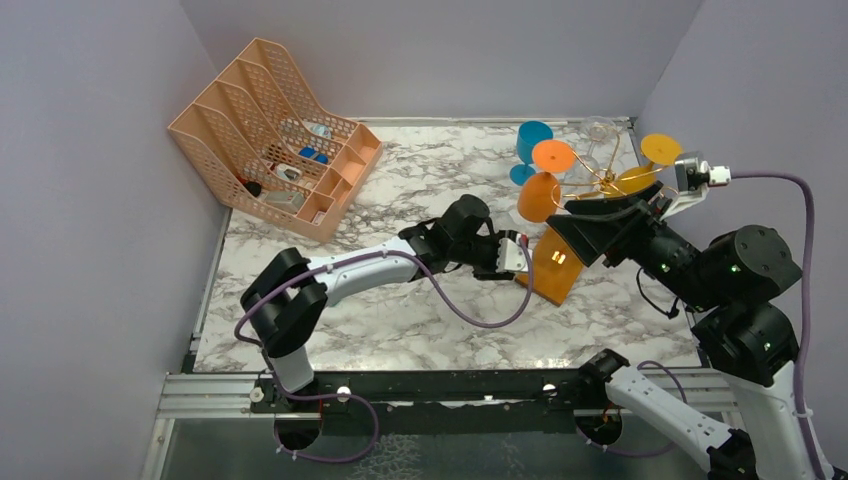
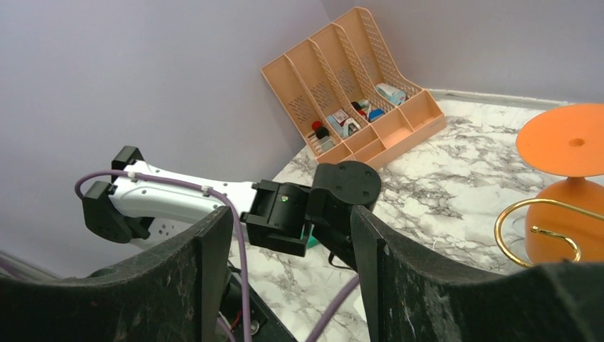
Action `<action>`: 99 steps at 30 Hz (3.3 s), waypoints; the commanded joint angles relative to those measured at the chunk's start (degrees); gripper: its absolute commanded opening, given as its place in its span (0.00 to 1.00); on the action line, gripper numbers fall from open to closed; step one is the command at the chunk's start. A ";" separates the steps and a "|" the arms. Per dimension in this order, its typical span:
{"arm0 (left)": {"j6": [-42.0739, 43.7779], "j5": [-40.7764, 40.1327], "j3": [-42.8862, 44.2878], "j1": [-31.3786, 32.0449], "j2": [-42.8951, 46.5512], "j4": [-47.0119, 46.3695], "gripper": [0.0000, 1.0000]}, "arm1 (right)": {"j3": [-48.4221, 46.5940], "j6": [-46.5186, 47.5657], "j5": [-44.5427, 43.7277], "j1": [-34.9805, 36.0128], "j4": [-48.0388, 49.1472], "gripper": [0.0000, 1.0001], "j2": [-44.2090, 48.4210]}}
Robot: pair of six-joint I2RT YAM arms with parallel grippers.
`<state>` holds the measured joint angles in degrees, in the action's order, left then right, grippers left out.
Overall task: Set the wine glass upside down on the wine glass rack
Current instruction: Pick up the wine glass at the center of the board, then turn the wine glass upside down at the wine rack.
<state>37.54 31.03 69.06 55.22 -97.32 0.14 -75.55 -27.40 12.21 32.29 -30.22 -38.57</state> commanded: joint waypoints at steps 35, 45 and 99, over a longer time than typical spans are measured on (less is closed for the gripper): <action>-19.07 -7.98 -3.22 -0.23 11.64 9.87 0.00 | 5.42 11.56 3.15 0.13 1.48 0.65 5.22; -41.72 6.34 -6.80 -14.99 24.54 7.77 0.00 | 17.58 31.24 21.93 0.14 17.51 0.59 3.42; -79.20 25.54 3.81 -27.62 29.86 6.75 0.00 | 29.13 93.08 18.92 14.20 21.27 0.01 -9.42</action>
<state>-39.88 55.75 72.29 27.16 -68.01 12.27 -47.09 67.94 33.01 46.24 -13.04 -48.56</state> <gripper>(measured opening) 0.025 0.040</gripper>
